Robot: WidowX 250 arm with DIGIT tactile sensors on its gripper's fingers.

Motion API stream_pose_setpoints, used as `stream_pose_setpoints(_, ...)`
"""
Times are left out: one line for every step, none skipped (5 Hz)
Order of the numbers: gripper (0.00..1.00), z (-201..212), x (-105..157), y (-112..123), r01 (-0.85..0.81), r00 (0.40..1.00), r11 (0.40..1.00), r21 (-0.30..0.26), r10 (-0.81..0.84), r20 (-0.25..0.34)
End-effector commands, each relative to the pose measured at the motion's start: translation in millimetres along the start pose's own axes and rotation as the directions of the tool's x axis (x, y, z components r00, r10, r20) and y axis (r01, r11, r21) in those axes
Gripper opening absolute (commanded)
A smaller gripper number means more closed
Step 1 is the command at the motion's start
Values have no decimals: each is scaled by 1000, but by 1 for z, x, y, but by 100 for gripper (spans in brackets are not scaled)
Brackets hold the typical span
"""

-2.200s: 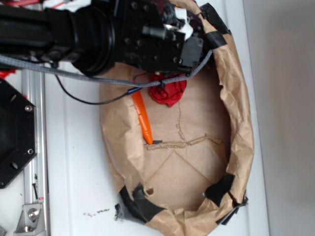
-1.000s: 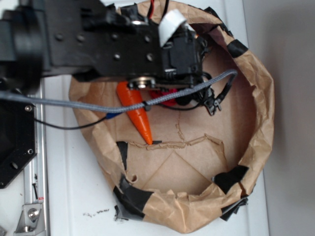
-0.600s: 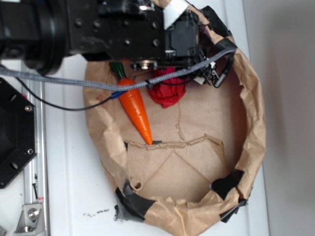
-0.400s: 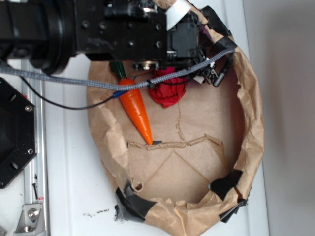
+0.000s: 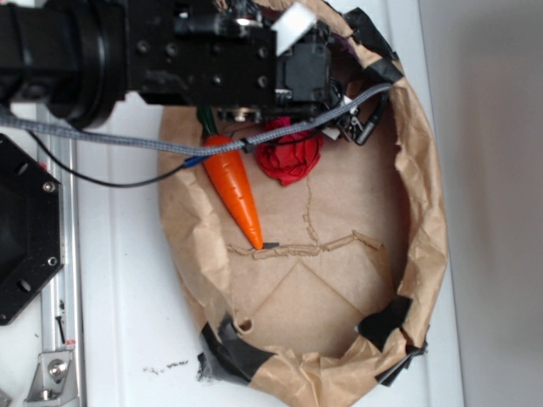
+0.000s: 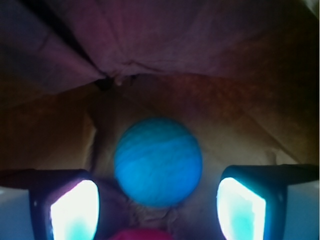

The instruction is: Grab the blue ball.

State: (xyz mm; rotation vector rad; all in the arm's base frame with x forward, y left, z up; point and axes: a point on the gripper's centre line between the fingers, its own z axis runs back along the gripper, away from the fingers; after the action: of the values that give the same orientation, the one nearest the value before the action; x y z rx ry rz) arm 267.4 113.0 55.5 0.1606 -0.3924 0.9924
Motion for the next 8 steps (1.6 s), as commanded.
stream_pose_setpoints(100,6,13,31,-87,996,996,24,86,38)
stream_pose_setpoints(100,-12,13,28,-57,998,998,-15,57,14)
stream_pose_setpoints(100,-26,14,17,6,1000,998,-57,-6,-3)
stream_pose_setpoints(0,-24,13,11,0,1000,998,-68,0,4)
stream_pose_setpoints(0,-6,6,1,52,998,992,-118,-56,-31)
stream_pose_setpoints(0,42,-2,-21,153,972,961,-231,-188,-140)
stream_pose_setpoints(0,78,-5,-31,207,938,918,-337,-284,-198)
stream_pose_setpoints(0,94,-9,-44,243,857,876,-417,-395,-330)
